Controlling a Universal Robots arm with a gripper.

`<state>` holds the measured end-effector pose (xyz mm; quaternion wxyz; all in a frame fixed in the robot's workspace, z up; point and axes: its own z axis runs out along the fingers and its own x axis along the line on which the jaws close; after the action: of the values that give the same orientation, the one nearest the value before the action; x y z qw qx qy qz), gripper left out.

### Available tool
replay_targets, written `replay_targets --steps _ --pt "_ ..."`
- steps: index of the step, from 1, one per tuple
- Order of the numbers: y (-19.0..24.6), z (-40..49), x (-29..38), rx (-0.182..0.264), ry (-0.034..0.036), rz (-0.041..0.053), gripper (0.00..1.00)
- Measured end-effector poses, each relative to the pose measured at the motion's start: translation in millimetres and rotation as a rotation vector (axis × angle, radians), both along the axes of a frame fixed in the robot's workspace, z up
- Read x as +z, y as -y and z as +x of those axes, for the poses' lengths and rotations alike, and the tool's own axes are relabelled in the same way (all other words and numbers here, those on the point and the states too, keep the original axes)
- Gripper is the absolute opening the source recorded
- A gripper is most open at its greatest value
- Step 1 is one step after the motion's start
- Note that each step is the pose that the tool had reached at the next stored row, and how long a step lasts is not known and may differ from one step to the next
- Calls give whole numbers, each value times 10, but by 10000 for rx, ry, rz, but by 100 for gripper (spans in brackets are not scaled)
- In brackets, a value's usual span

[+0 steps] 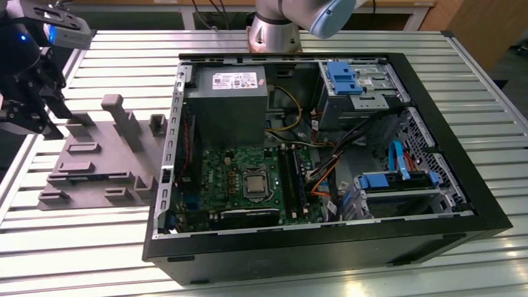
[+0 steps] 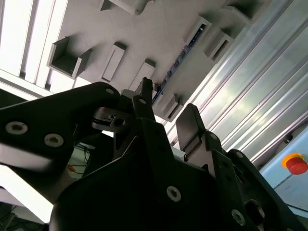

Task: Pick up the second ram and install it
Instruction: 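Pick up the second ram and move it above second insertion slot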

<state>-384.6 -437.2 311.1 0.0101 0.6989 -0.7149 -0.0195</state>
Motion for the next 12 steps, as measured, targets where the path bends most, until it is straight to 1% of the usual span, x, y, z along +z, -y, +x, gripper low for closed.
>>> replay_targets --steps 4,9,11,12 --pt "1 0 -60 1 1 0 47" --pt "2 0 -61 3 -1 0 47" --pt "5 -1 -66 4 16 1 47" --pt "12 -3 -72 5 23 20 47"
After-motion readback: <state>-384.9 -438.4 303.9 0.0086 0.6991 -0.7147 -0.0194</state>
